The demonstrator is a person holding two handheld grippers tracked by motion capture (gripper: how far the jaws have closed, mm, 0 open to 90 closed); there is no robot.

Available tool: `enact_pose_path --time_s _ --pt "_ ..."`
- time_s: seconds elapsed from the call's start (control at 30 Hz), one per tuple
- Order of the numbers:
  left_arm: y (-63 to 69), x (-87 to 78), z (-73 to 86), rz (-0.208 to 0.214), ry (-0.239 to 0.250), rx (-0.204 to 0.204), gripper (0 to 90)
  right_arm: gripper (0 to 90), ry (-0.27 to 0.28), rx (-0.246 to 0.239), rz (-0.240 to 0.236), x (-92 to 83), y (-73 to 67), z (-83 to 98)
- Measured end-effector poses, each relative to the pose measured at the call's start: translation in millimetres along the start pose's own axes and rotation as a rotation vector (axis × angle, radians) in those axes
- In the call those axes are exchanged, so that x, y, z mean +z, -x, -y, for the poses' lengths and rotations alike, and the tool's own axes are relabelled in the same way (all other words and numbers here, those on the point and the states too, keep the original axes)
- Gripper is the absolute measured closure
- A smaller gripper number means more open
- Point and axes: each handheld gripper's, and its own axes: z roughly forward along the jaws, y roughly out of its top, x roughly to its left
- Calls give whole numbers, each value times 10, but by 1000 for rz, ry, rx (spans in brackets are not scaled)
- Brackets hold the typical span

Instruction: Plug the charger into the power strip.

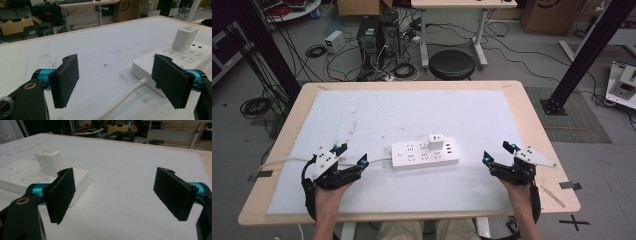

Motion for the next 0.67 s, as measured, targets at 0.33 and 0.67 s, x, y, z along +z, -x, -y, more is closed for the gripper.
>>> enact_pose_path --time_s 0.33,0.67 --pt "-45 28 -2 -4 -5 1 220 184 -13 41 -2 -27 46 108" --pt "-43 46 1 -2 -2 2 220 184 -37 28 -12 25 36 120"
